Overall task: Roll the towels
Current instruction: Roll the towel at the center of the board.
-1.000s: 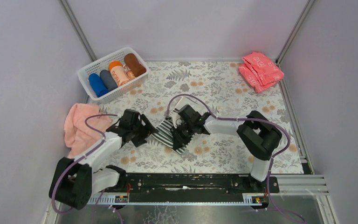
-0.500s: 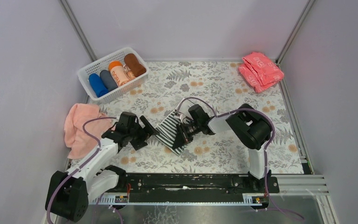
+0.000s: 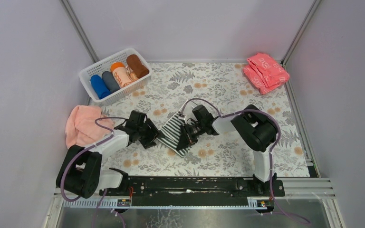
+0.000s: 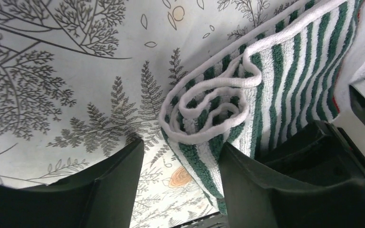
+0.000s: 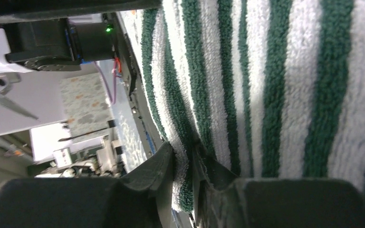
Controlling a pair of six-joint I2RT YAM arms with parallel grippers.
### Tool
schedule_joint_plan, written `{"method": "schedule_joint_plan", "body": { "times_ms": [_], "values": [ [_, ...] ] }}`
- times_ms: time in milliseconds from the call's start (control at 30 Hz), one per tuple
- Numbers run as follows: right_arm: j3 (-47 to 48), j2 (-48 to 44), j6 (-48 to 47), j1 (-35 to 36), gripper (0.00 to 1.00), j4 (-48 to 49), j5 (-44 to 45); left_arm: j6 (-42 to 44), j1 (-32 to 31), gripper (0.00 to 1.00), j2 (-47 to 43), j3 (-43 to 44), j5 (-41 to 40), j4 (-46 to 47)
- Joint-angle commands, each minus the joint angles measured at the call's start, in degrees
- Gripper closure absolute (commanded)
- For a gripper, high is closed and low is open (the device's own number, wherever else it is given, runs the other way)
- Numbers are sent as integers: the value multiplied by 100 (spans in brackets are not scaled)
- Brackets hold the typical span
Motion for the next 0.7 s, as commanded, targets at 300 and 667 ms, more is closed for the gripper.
{"method": "schedule_joint_plan", "body": {
  "times_ms": [300, 667],
  "values": [
    [805, -2318, -2235, 1453, 44, -3255, 4806, 66, -9, 55, 447, 88, -320, 220],
    [795, -2388, -3218, 3465, 34, -3034, 8327, 14, -176, 55, 580, 231, -401, 84]
  ]
}}
